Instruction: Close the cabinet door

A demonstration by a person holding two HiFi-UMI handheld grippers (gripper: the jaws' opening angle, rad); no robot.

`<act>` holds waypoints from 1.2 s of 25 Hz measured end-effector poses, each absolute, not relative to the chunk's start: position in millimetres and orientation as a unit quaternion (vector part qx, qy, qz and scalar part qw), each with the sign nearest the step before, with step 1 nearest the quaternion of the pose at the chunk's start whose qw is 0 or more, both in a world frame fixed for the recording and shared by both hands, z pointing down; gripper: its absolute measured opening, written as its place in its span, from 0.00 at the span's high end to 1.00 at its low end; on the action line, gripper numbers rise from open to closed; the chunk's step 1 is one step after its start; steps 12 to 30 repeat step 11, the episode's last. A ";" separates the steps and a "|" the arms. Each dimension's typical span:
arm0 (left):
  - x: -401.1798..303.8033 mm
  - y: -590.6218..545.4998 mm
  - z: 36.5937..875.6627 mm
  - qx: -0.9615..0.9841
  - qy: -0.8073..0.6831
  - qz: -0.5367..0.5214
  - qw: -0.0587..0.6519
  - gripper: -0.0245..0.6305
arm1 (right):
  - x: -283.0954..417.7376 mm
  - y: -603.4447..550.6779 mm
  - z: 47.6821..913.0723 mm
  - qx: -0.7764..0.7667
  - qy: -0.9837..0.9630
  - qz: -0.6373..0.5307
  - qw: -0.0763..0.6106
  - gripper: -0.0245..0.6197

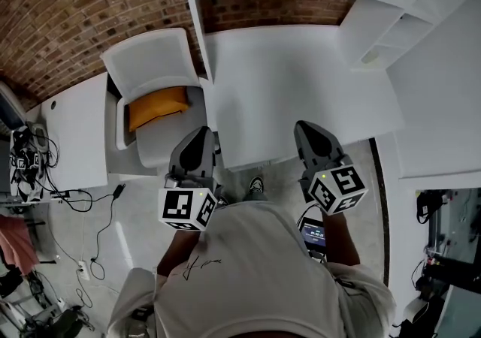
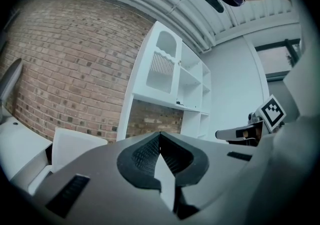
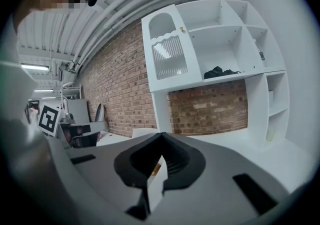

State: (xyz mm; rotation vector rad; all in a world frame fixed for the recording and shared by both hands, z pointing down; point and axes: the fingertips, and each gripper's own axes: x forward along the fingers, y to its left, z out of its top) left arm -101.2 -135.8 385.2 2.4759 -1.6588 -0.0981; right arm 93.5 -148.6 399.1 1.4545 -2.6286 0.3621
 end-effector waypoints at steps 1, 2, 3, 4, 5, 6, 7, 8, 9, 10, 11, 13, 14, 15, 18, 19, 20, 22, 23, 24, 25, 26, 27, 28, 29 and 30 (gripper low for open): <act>-103.6 -135.6 385.2 0.826 -0.557 -0.034 0.080 0.94 | 90.5 -148.4 398.9 0.476 -0.870 0.119 0.056 0.93; -105.5 -135.6 385.0 0.825 -0.558 -0.034 0.080 0.94 | 87.9 -148.2 398.6 0.472 -0.872 0.119 0.055 0.93; -106.7 -135.7 384.7 0.824 -0.560 -0.035 0.080 0.94 | 86.3 -148.1 398.4 0.470 -0.873 0.118 0.055 0.93; -107.2 -135.9 384.3 0.824 -0.560 -0.035 0.079 0.94 | 85.7 -148.4 398.2 0.468 -0.874 0.118 0.056 0.93; -107.3 -135.9 383.9 0.824 -0.561 -0.036 0.078 0.94 | 86.0 -148.6 397.9 0.468 -0.874 0.116 0.057 0.93; -107.1 -135.9 383.9 0.824 -0.561 -0.036 0.077 0.94 | 86.4 -148.8 397.5 0.468 -0.874 0.115 0.058 0.93; -106.9 -135.7 384.1 0.824 -0.560 -0.036 0.077 0.94 | 86.7 -148.6 397.1 0.468 -0.874 0.114 0.058 0.93; -106.5 -135.6 384.4 0.824 -0.560 -0.036 0.077 0.94 | 86.7 -148.2 396.7 0.467 -0.875 0.114 0.057 0.93; -106.1 -135.5 384.8 0.824 -0.560 -0.036 0.078 0.94 | 86.6 -147.7 396.4 0.466 -0.876 0.114 0.057 0.93; -105.5 -135.4 385.1 0.824 -0.560 -0.036 0.078 0.94 | 86.6 -147.3 396.2 0.464 -0.877 0.114 0.058 0.93; -104.9 -135.4 385.4 0.824 -0.560 -0.037 0.079 0.94 | 86.6 -146.8 395.9 0.463 -0.877 0.113 0.058 0.93; -104.9 -135.4 385.4 0.824 -0.560 -0.037 0.079 0.94 | 86.6 -146.8 395.9 0.463 -0.877 0.113 0.058 0.93; -104.9 -135.4 385.4 0.824 -0.560 -0.037 0.079 0.94 | 86.6 -146.8 395.9 0.463 -0.877 0.113 0.058 0.93; -104.9 -135.4 385.4 0.824 -0.560 -0.037 0.079 0.94 | 86.6 -146.8 395.9 0.463 -0.877 0.113 0.058 0.93; -104.9 -135.4 385.4 0.824 -0.560 -0.037 0.079 0.94 | 86.6 -146.8 395.9 0.463 -0.877 0.113 0.058 0.93; -104.9 -135.4 385.4 0.824 -0.560 -0.037 0.079 0.94 | 86.6 -146.8 395.9 0.463 -0.877 0.113 0.058 0.93; -104.9 -135.4 385.4 0.824 -0.560 -0.037 0.079 0.94 | 86.6 -146.8 395.9 0.463 -0.877 0.113 0.058 0.93; -104.9 -135.4 385.4 0.824 -0.560 -0.037 0.079 0.94 | 86.6 -146.8 395.9 0.463 -0.877 0.113 0.058 0.93; -104.9 -135.4 385.4 0.824 -0.560 -0.037 0.079 0.94 | 86.6 -146.8 395.9 0.463 -0.877 0.113 0.058 0.93; -104.9 -135.4 385.4 0.824 -0.560 -0.037 0.079 0.94 | 86.6 -146.8 395.9 0.463 -0.877 0.113 0.058 0.93; -104.9 -135.4 385.4 0.824 -0.560 -0.037 0.079 0.94 | 86.6 -146.8 395.9 0.463 -0.877 0.113 0.058 0.93; -104.9 -135.4 385.4 0.824 -0.560 -0.037 0.079 0.94 | 86.6 -146.8 395.9 0.463 -0.877 0.113 0.058 0.93; -104.9 -135.4 385.4 0.824 -0.560 -0.037 0.079 0.94 | 86.6 -146.8 395.9 0.463 -0.877 0.113 0.058 0.93; -104.9 -135.4 385.4 0.824 -0.560 -0.037 0.079 0.94 | 86.6 -146.8 395.9 0.463 -0.877 0.113 0.058 0.93; -104.9 -135.4 385.4 0.824 -0.560 -0.037 0.079 0.94 | 86.6 -146.8 395.9 0.463 -0.877 0.113 0.058 0.93; -104.9 -135.4 385.4 0.824 -0.560 -0.037 0.079 0.94 | 86.6 -146.8 395.9 0.463 -0.877 0.113 0.058 0.93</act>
